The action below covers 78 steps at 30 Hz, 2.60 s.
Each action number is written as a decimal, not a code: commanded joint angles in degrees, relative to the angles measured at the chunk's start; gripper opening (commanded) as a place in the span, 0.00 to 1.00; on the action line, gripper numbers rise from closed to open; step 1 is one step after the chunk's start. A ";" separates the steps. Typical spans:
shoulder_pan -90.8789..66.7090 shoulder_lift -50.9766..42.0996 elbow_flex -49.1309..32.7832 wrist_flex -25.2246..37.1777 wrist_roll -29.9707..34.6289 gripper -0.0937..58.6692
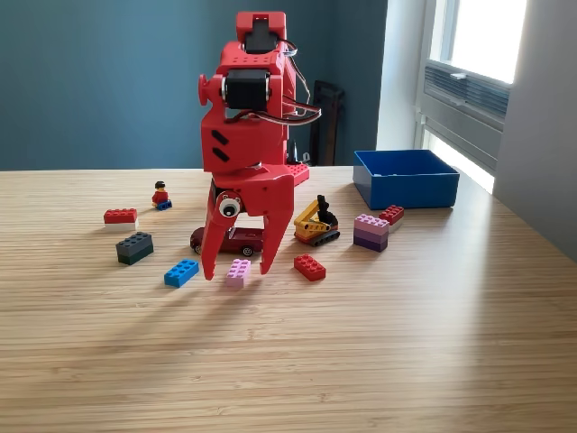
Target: Grasp a lego block and put it in the bin.
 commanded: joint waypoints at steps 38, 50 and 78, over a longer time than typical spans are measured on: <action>-1.76 2.46 9.05 -4.48 -5.36 0.10; -7.47 11.69 1.32 -4.22 -19.07 0.09; -54.93 32.52 15.29 -2.29 -49.39 0.10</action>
